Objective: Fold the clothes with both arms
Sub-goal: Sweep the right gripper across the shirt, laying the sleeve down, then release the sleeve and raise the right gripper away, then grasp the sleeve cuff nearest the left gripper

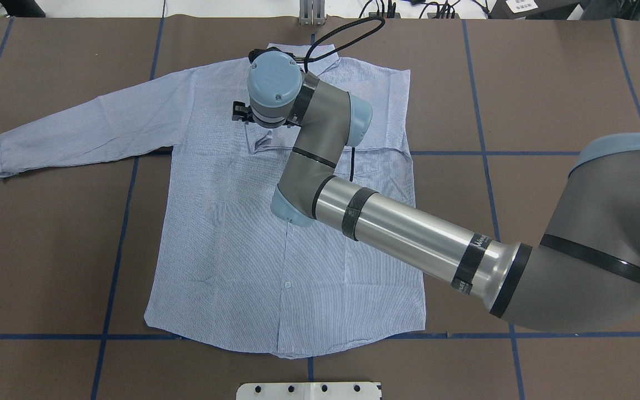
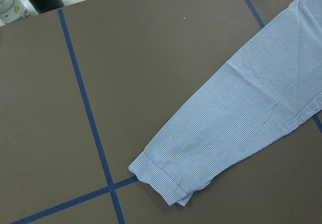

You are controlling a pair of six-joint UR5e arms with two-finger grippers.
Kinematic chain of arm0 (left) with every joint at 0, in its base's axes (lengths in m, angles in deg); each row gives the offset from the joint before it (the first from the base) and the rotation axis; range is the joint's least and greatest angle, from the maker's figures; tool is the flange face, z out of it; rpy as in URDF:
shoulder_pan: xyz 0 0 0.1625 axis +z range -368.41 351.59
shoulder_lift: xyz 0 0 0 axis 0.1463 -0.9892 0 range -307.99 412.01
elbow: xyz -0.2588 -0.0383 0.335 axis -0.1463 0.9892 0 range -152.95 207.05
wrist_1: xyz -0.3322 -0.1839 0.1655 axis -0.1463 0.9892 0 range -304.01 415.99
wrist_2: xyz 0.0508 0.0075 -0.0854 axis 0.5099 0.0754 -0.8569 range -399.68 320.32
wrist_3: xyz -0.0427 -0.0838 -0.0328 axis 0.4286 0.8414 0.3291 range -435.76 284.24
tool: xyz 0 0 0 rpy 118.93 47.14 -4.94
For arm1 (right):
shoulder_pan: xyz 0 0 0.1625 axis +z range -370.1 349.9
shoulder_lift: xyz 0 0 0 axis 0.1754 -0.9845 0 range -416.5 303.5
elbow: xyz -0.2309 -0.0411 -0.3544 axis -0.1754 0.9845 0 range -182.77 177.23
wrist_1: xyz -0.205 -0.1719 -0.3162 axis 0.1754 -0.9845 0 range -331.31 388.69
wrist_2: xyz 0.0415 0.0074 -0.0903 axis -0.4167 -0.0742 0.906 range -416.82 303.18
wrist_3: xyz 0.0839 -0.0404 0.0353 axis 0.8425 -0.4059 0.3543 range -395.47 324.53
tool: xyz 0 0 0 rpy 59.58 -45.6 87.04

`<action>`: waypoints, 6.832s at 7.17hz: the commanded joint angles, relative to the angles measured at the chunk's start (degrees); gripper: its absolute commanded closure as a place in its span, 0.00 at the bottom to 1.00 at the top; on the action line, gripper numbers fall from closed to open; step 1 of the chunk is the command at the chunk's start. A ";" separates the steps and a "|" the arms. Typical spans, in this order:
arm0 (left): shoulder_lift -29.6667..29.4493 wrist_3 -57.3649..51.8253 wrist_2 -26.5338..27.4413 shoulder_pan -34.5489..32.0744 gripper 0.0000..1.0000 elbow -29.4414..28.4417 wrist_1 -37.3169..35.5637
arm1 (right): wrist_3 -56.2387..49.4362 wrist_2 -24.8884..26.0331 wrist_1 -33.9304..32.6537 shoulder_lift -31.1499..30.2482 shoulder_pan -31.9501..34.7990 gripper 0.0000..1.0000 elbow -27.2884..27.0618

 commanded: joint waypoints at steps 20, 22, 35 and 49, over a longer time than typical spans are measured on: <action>-4.98 1.40 0.00 0.18 0.00 -14.66 12.78 | -15.90 -11.96 -31.61 5.04 10.22 0.00 -11.51; -7.10 6.13 0.00 0.35 0.00 -21.07 18.38 | -29.71 -20.41 -38.10 -5.46 19.53 0.00 -23.62; -7.19 42.10 16.79 22.23 0.19 -38.42 50.05 | -63.78 -34.43 -37.31 -39.27 40.23 0.00 -45.30; -36.32 54.25 10.72 27.82 1.00 -10.02 -7.66 | -63.07 -34.25 -37.31 -40.15 40.23 0.00 -46.36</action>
